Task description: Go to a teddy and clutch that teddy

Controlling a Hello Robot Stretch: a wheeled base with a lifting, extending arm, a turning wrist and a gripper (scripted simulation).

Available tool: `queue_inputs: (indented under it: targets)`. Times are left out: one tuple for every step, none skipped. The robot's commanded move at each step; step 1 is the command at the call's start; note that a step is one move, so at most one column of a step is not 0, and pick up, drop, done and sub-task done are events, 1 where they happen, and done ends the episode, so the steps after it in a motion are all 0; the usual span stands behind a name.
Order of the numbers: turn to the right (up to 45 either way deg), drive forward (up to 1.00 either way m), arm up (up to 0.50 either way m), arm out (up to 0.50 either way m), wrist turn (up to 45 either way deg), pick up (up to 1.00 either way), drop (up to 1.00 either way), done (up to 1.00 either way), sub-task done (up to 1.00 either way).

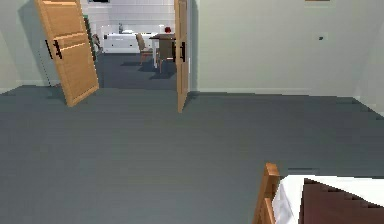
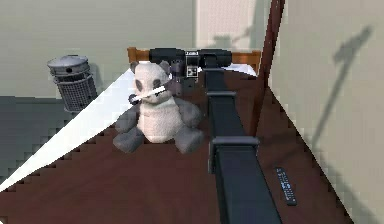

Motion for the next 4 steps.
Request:
queue_inputs:
  targets:
    - [0.0,0.0,0.0,0.0,45.0,0.0,0.0,0.0,0.0]
    - [0.0,0.0,0.0,0.0,3.0,0.0,0.0,0.0,0.0]
    - [0.0,0.0,-0.3,0.0,0.0,0.0,0.0,0.0,0.0]
    - [0.0,0.0,0.0,0.0,0.0,1.0,0.0,0.0,0.0]
